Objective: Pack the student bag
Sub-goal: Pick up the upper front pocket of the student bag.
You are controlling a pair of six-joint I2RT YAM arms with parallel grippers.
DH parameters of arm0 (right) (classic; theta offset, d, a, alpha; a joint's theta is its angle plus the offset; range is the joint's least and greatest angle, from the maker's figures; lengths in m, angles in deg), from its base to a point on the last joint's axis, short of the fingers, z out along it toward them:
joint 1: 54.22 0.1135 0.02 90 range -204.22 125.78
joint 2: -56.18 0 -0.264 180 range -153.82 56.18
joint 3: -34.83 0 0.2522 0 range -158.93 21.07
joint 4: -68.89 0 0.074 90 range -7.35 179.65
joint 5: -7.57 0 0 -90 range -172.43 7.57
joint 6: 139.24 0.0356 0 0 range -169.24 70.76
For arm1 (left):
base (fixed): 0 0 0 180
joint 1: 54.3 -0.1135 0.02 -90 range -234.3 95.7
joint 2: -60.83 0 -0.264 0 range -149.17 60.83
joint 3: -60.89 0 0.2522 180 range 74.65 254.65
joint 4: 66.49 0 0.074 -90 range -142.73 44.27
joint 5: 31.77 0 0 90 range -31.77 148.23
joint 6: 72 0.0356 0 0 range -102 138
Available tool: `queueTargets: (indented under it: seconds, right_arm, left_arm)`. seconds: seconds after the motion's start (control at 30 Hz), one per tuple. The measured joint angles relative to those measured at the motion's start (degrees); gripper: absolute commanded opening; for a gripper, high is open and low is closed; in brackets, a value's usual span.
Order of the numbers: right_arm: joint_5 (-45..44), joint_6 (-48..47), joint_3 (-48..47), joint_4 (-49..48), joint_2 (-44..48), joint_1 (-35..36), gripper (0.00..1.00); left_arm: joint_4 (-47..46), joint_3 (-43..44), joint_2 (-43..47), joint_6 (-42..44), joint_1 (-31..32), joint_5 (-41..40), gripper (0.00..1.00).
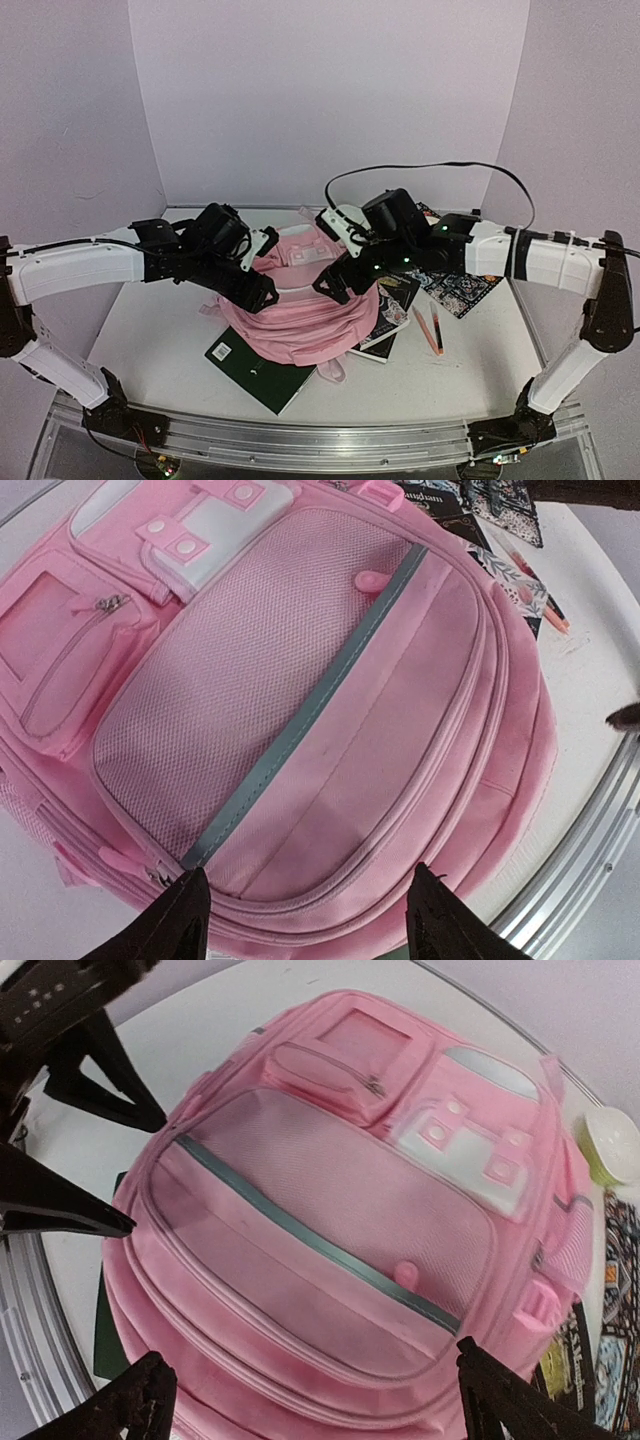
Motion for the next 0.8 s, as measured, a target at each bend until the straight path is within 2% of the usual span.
queueTargets:
  seconds: [0.43,0.8]
  right_arm:
    - [-17.28,17.05,15.36,4.33,16.13,-0.68,0.98]
    - [-19.50,22.79,19.82,6.49,23.63,-0.67,0.98]
  left_arm:
    - [0.60,8.72,-11.62,9.52,7.81,-8.32,0.75]
    - [3.16,13.10,-19.08,14.05,8.68,-18.32,0.70]
